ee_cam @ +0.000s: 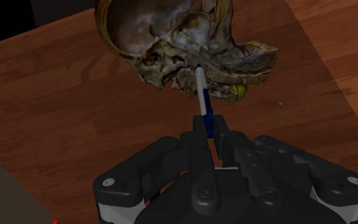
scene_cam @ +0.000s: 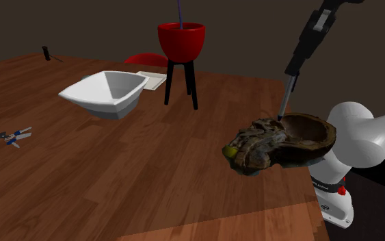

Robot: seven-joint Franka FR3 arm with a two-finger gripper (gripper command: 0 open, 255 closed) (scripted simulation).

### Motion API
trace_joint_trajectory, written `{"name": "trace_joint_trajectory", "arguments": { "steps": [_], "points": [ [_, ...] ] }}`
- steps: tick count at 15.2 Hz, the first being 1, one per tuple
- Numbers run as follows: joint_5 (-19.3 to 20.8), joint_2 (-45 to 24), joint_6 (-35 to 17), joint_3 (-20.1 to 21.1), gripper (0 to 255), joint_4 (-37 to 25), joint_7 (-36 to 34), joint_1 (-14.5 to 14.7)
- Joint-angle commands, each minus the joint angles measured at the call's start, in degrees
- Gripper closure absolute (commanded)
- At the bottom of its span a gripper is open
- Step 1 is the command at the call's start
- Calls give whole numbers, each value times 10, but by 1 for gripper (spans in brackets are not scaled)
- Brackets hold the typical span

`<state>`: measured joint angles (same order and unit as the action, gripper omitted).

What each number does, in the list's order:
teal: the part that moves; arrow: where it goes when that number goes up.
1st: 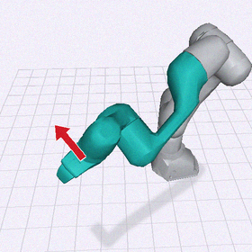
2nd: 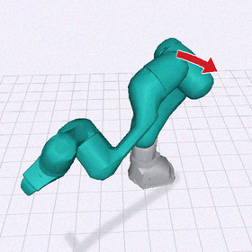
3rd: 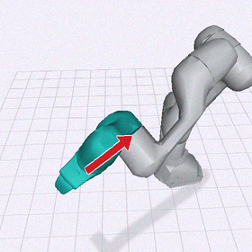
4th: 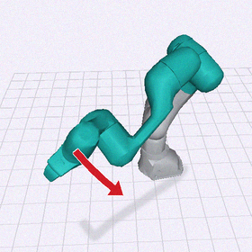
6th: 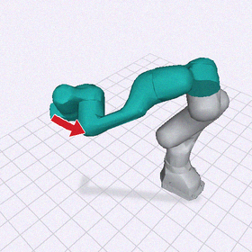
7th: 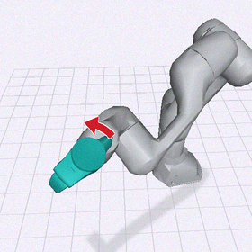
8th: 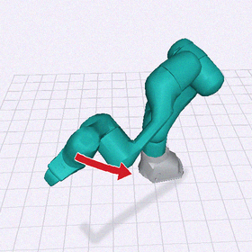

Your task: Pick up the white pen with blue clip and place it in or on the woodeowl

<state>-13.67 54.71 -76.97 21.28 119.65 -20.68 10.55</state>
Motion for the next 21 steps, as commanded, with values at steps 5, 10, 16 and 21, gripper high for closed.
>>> {"name": "trace_joint_trajectory", "arguments": {
  "steps": [5,10,16,21],
  "points": [
    [-4,15,-15,3,255,31,1,4],
    [-4,15,-15,3,0,31,1,4],
    [-1,6,1,0,0,5,-1,2],
    [6,-24,47,-5,0,-70,-7,-4]
  ]
}}
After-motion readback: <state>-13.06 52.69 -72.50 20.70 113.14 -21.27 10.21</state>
